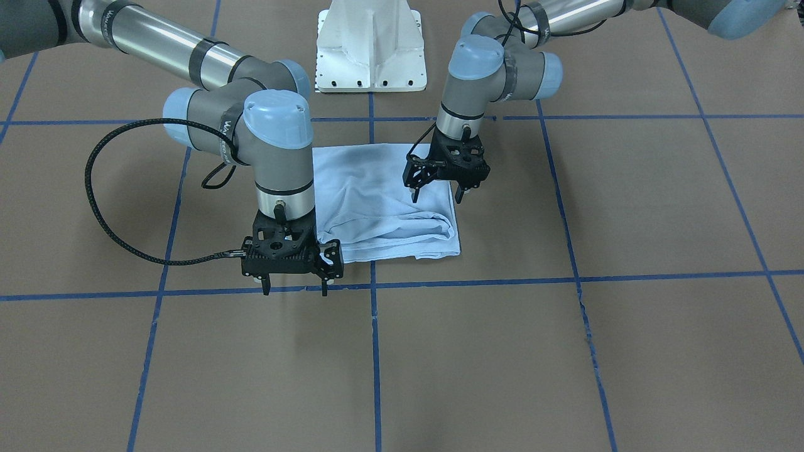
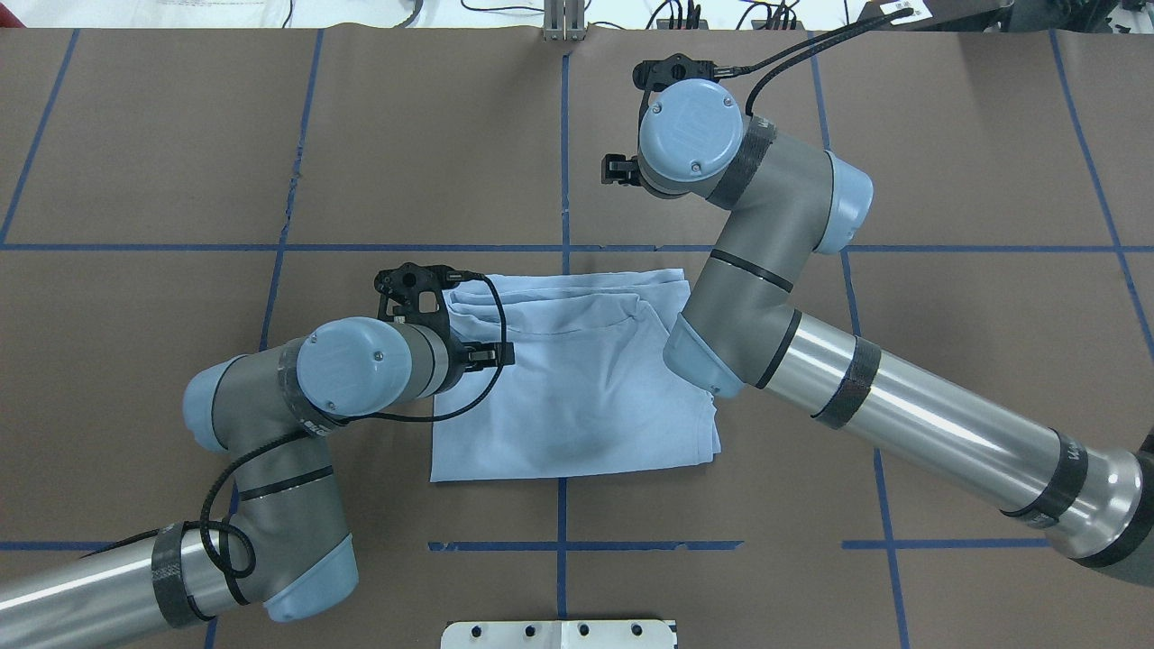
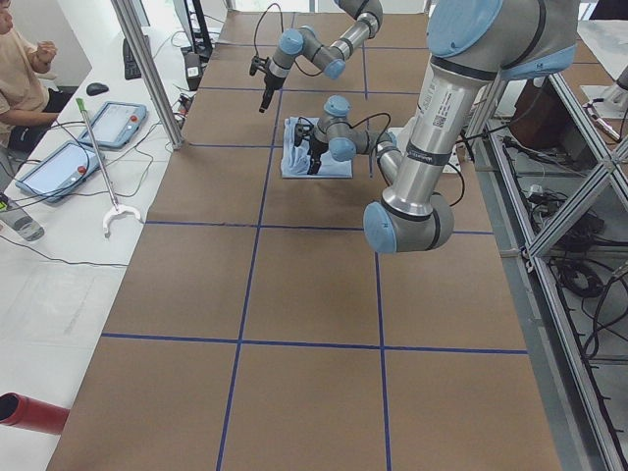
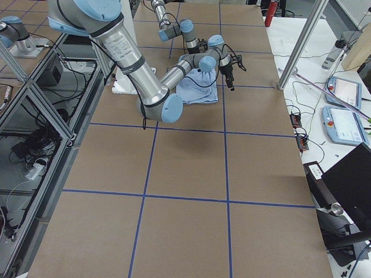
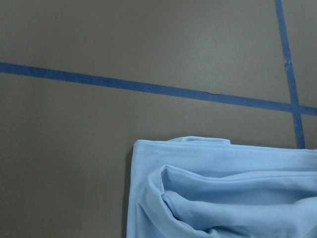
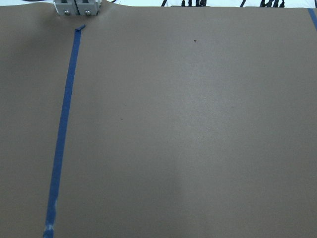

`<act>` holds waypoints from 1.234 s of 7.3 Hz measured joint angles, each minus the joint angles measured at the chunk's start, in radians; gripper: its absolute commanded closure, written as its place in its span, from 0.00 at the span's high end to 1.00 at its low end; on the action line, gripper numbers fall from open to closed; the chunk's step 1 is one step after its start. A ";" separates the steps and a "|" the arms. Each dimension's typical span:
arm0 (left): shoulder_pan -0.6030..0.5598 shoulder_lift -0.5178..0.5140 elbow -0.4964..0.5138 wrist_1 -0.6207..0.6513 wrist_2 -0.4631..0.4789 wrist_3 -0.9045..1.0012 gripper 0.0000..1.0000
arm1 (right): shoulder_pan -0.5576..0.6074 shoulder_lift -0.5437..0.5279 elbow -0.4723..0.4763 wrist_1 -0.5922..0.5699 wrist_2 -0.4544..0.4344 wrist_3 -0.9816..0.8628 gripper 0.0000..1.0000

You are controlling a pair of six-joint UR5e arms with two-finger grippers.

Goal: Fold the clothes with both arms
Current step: 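Raise the left gripper off the shirt's edge and draw it back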

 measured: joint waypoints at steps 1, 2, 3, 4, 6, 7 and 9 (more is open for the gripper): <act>0.010 -0.001 0.002 0.001 0.017 0.001 1.00 | 0.000 0.000 0.001 0.000 0.000 0.000 1.00; 0.003 -0.001 0.006 0.003 0.024 0.001 1.00 | 0.000 0.000 0.001 0.000 0.000 0.000 1.00; -0.017 -0.003 0.021 0.002 0.027 0.001 1.00 | 0.000 0.001 0.001 0.000 0.000 0.000 1.00; -0.037 -0.016 0.055 -0.001 0.029 0.002 1.00 | 0.000 0.001 0.002 0.000 0.000 0.000 1.00; -0.102 -0.088 0.170 -0.009 0.028 0.035 1.00 | 0.000 0.000 0.006 0.000 0.000 0.001 1.00; -0.153 -0.109 0.226 -0.025 0.026 0.081 1.00 | 0.000 0.000 0.007 0.000 0.000 0.000 1.00; -0.250 -0.121 0.309 -0.098 0.003 0.188 1.00 | 0.000 -0.001 0.012 0.000 0.001 0.004 1.00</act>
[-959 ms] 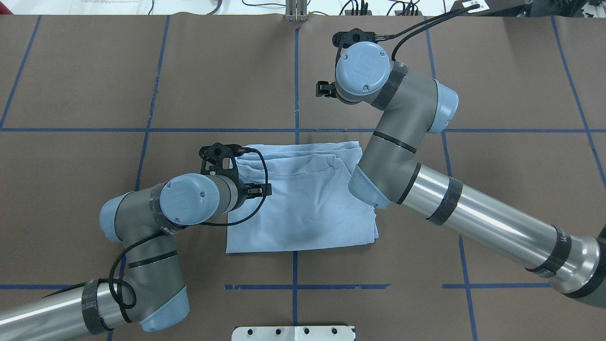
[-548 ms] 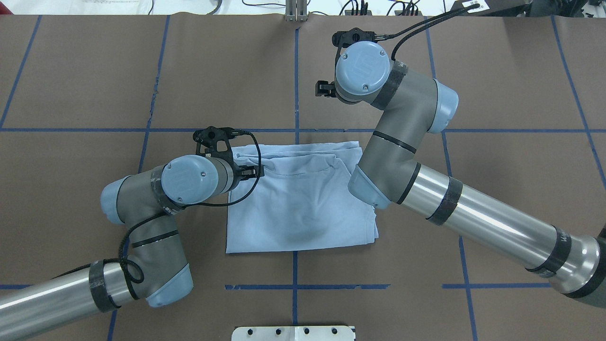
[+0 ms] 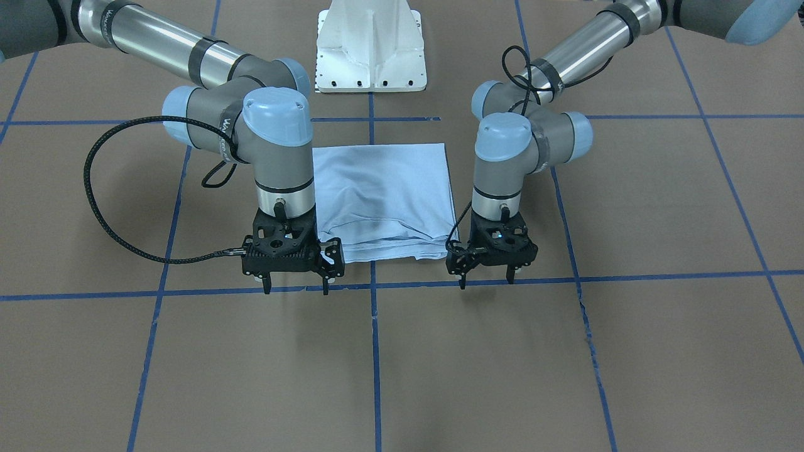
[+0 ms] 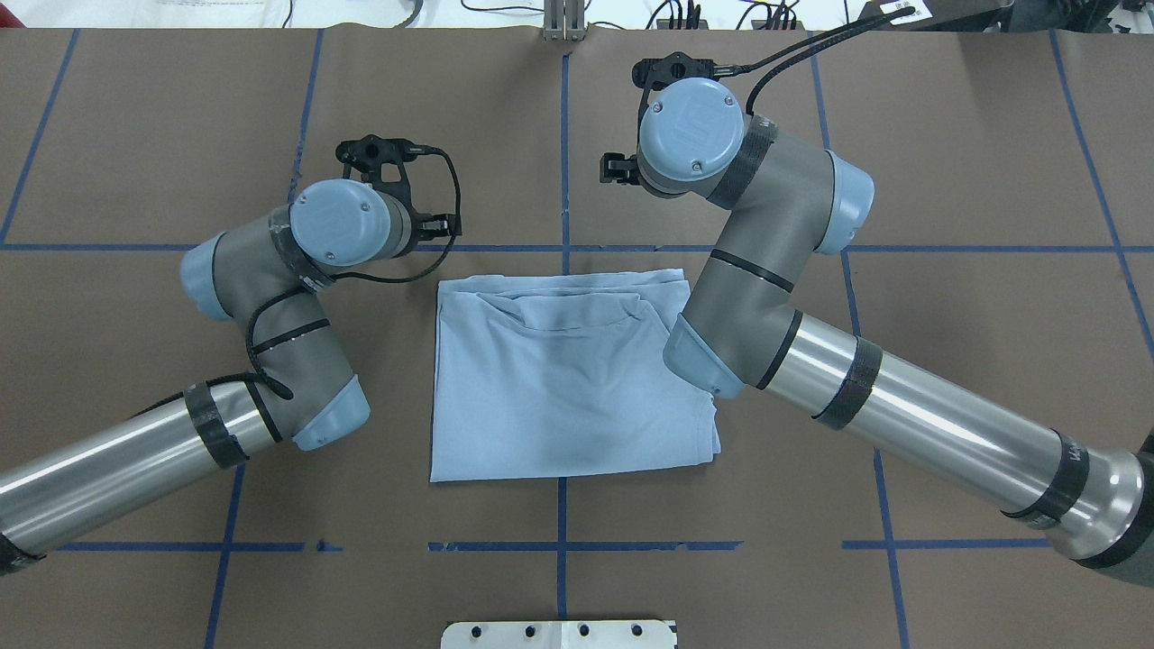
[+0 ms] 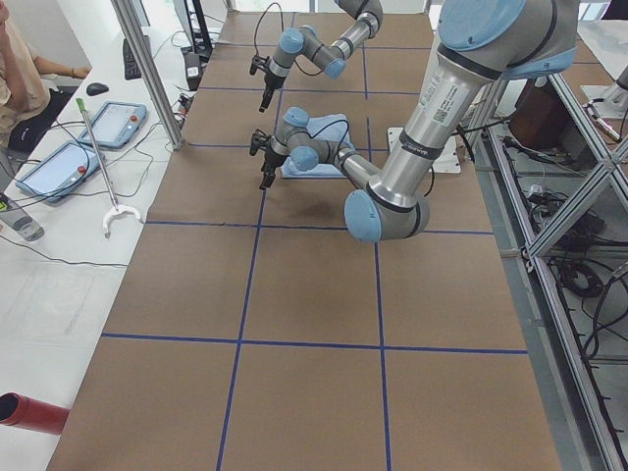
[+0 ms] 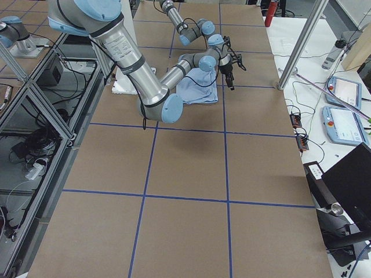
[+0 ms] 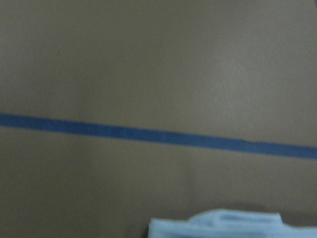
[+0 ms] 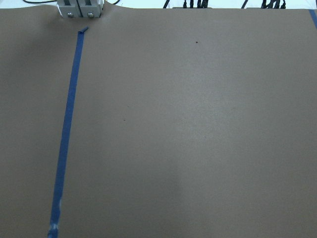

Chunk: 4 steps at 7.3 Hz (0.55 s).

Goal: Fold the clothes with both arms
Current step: 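Raise the left gripper off the shirt's edge and draw it back, then lower the left gripper to the shirt's edge nearest it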

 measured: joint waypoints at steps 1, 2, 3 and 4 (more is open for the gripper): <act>-0.020 0.001 -0.008 -0.036 -0.041 0.008 0.99 | 0.000 -0.001 0.008 0.000 0.000 0.003 1.00; -0.021 0.007 -0.051 -0.056 -0.074 -0.036 0.83 | 0.000 -0.002 0.015 0.000 0.000 0.006 1.00; 0.000 0.017 -0.098 -0.063 -0.089 -0.118 0.56 | 0.000 -0.004 0.017 0.000 0.000 0.008 1.00; 0.033 0.026 -0.128 -0.066 -0.091 -0.200 0.42 | 0.000 -0.005 0.018 0.000 0.000 0.009 1.00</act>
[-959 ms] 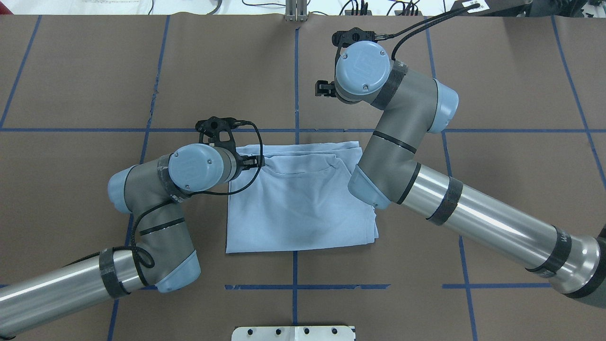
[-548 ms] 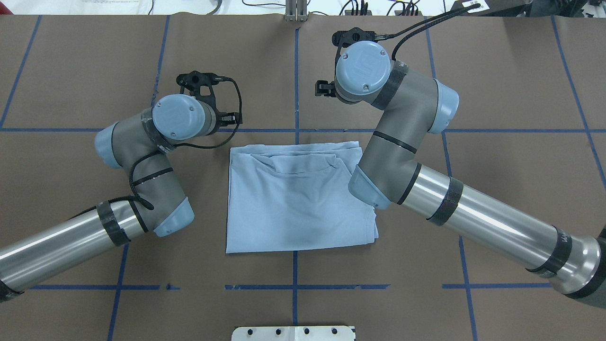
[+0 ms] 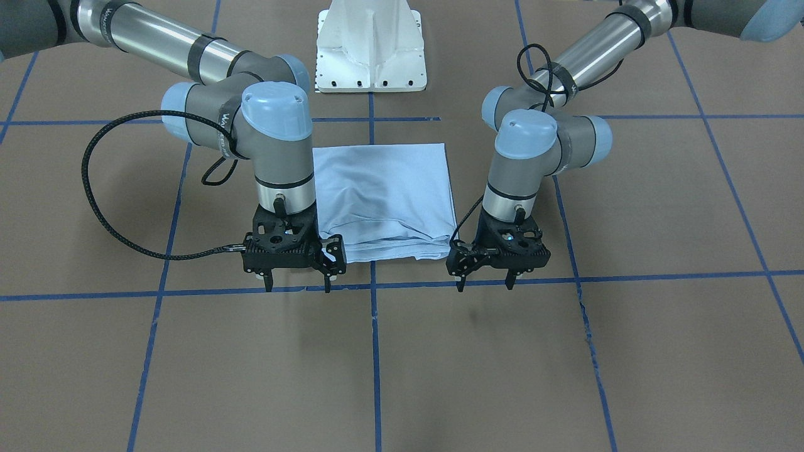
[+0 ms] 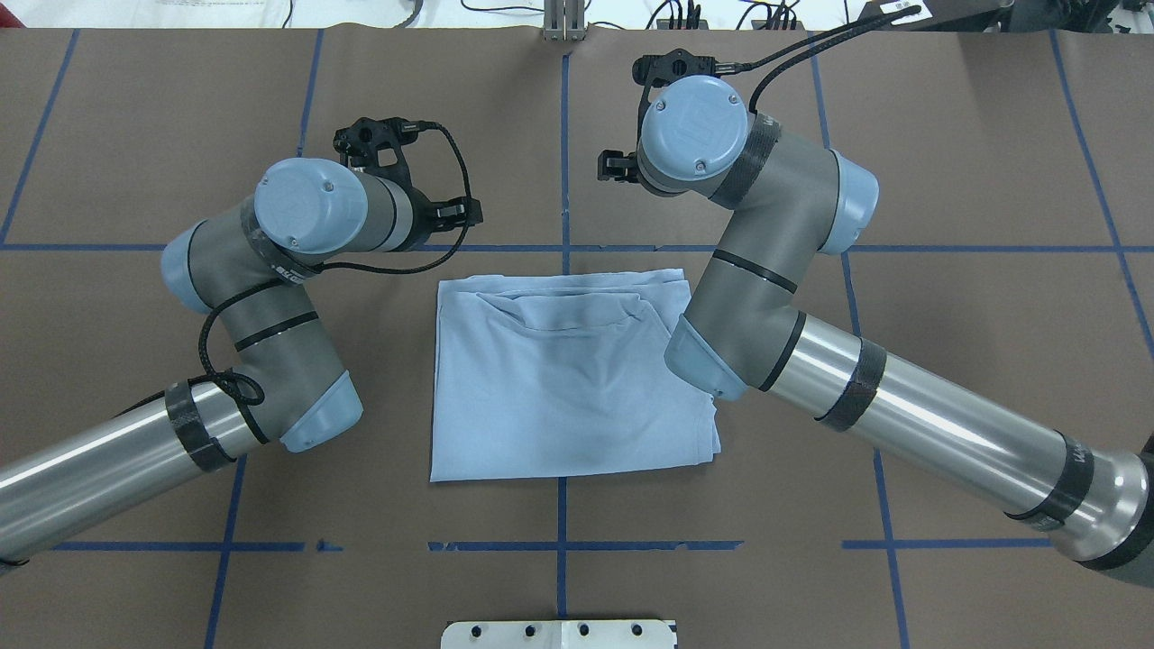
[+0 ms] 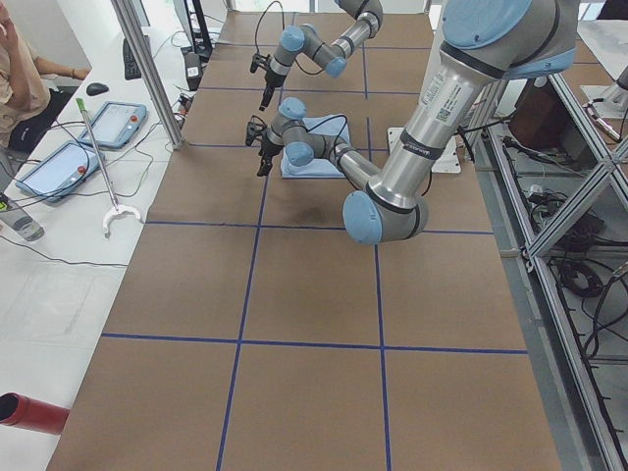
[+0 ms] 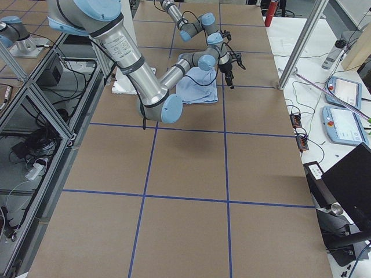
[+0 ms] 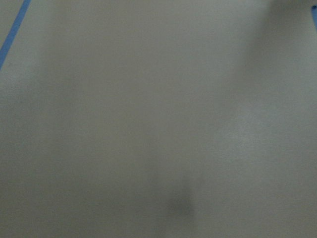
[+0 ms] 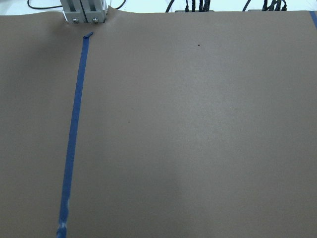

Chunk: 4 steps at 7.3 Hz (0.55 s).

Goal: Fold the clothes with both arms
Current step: 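Lower the left gripper to the shirt's edge nearest it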

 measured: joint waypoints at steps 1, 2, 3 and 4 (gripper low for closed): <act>0.030 0.006 -0.013 0.000 0.003 -0.059 0.42 | 0.000 -0.001 0.000 0.000 0.000 0.000 1.00; 0.050 0.013 -0.019 0.000 0.006 -0.088 0.42 | -0.001 -0.002 0.001 0.000 0.000 0.001 1.00; 0.058 0.025 -0.021 -0.001 0.007 -0.099 0.42 | -0.001 -0.002 0.001 0.000 0.000 0.002 1.00; 0.062 0.036 -0.022 -0.001 0.008 -0.103 0.42 | -0.002 -0.003 0.002 0.000 0.000 0.002 1.00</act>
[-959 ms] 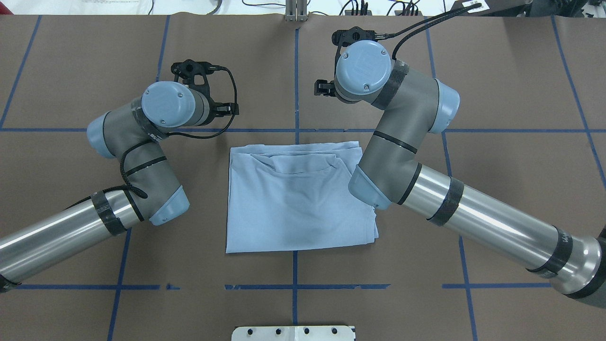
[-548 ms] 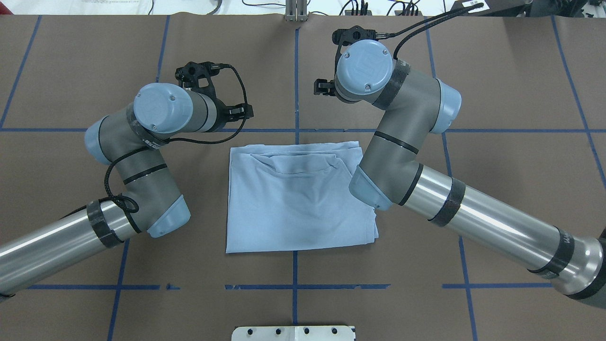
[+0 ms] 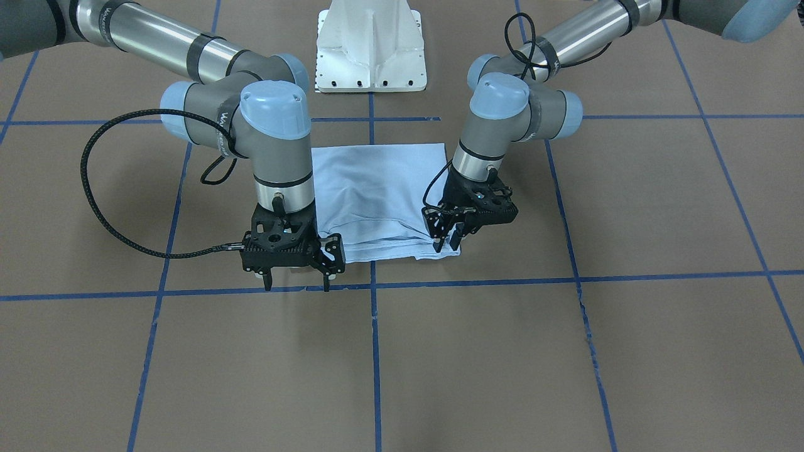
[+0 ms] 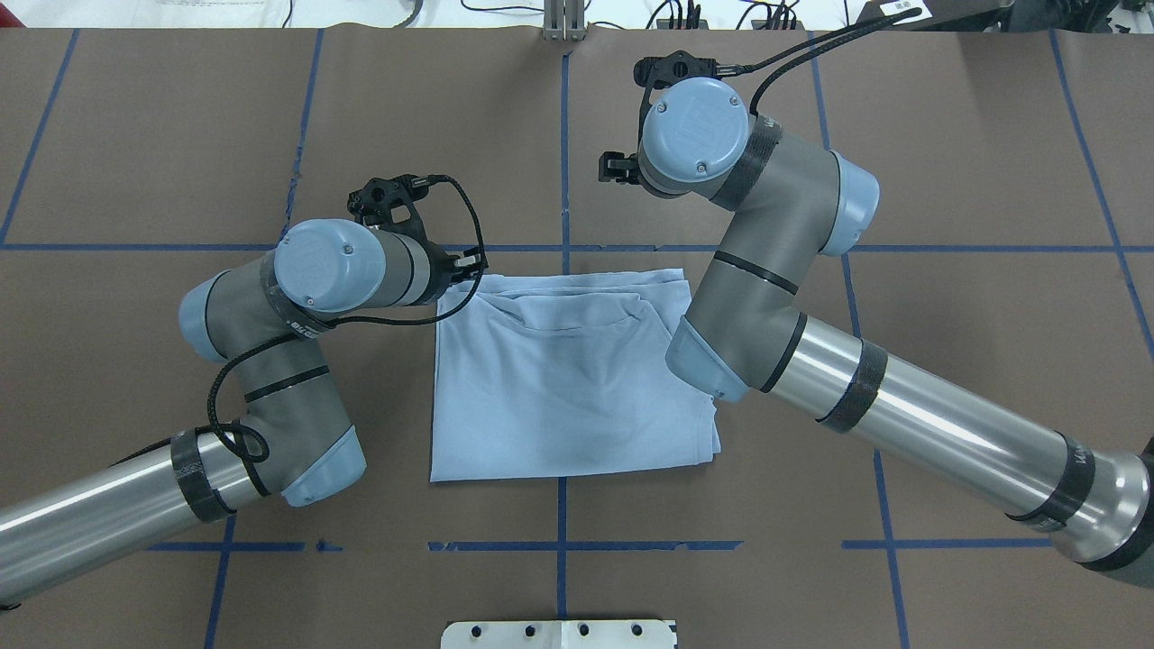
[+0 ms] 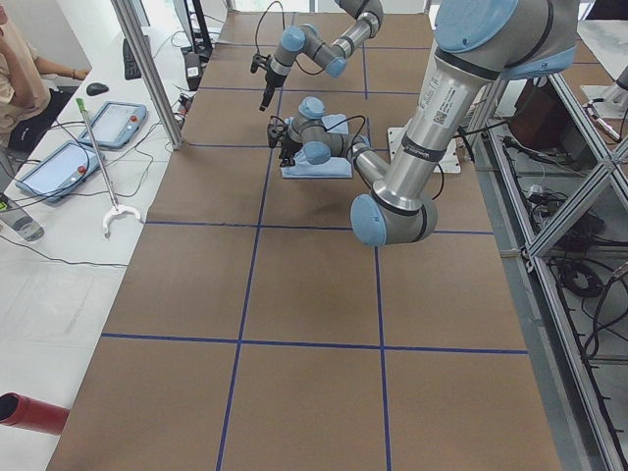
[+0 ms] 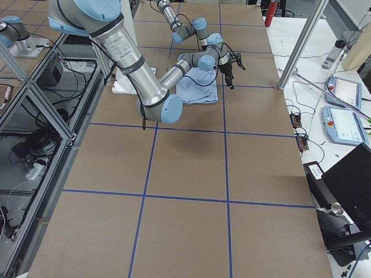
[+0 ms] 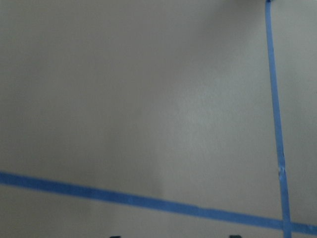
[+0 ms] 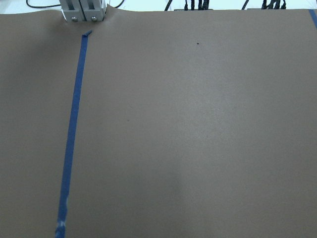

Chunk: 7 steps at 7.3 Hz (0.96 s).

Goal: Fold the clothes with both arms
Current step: 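Lower the left gripper to the shirt's edge nearest it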

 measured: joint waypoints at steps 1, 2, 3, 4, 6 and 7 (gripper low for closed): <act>0.001 0.007 -0.004 0.000 0.001 0.000 0.43 | 0.000 0.000 0.000 0.000 -0.001 0.001 1.00; 0.001 0.010 -0.016 0.001 0.000 0.001 0.45 | -0.001 0.000 0.000 0.000 -0.001 0.001 1.00; 0.002 0.012 -0.031 0.003 -0.002 0.003 0.47 | -0.001 -0.001 0.000 0.000 -0.002 0.001 1.00; 0.003 0.016 -0.041 0.004 -0.003 0.005 0.47 | -0.001 -0.002 0.001 0.000 -0.003 0.001 1.00; 0.005 0.039 -0.050 0.004 0.000 0.005 0.47 | -0.001 -0.006 0.001 0.000 -0.004 0.001 1.00; 0.007 0.045 -0.050 0.004 0.000 0.005 0.49 | -0.001 -0.007 0.003 0.000 -0.005 0.002 1.00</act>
